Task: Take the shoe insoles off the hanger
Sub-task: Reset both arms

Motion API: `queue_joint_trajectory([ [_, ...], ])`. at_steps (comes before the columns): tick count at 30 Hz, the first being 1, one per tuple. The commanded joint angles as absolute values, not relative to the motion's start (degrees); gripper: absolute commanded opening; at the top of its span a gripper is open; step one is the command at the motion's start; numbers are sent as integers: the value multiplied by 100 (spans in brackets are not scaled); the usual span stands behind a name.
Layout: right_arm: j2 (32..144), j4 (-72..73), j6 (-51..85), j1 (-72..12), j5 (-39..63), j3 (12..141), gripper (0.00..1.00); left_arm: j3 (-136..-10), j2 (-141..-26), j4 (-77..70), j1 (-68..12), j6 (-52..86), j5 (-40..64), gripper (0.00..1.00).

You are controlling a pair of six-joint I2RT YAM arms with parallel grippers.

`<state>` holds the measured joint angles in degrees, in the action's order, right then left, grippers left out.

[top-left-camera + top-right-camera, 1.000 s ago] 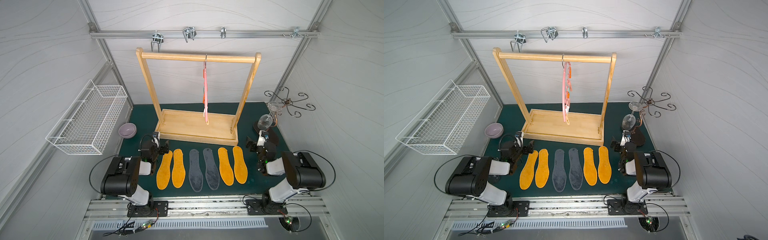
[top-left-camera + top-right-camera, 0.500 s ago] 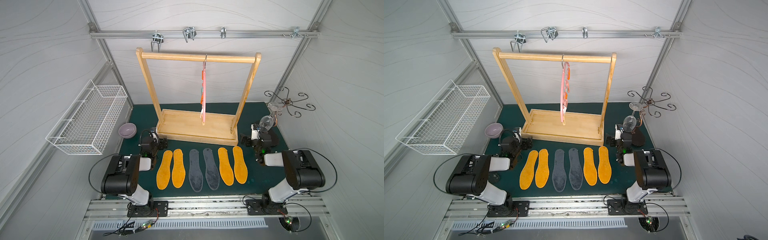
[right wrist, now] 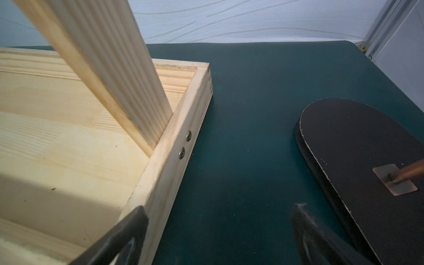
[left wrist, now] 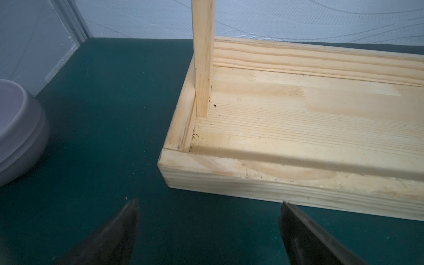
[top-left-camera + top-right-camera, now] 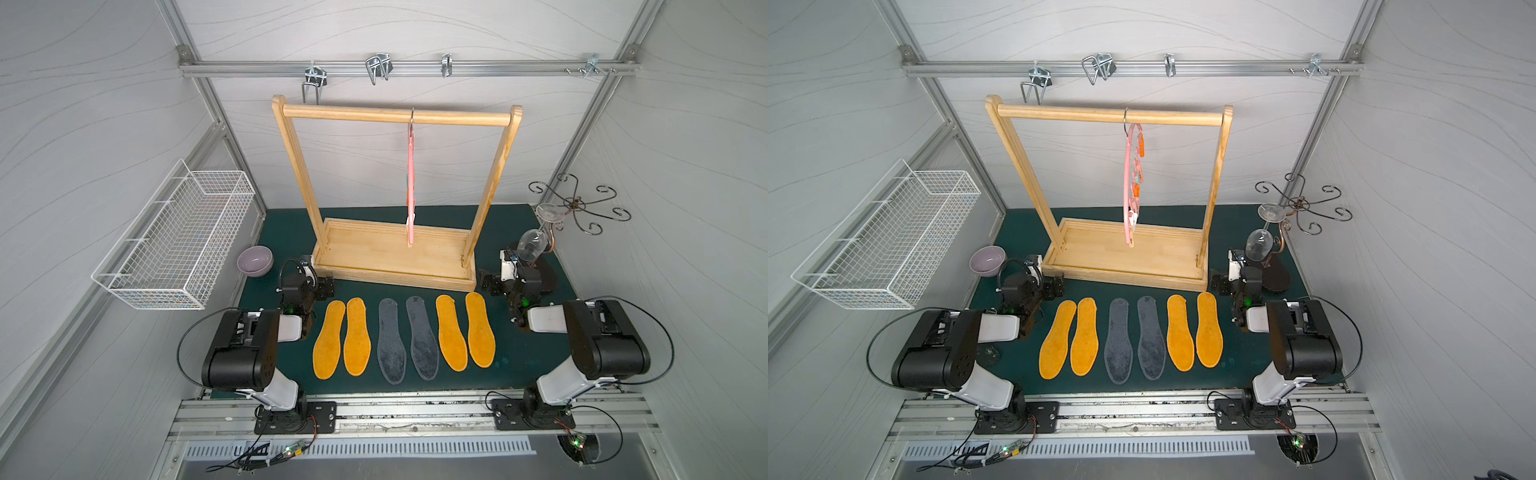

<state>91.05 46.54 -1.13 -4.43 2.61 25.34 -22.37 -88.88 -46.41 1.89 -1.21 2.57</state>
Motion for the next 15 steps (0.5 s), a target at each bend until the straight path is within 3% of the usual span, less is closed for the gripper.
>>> queue_joint_trajectory([
  [1,9051,4610,-176,-466,262,2557,99,-2347,-8860,-4878,220,-31,260,100],
  [15,9053,4601,-171,-466,259,2557,99,-2380,-8891,-4827,202,-47,254,100],
])
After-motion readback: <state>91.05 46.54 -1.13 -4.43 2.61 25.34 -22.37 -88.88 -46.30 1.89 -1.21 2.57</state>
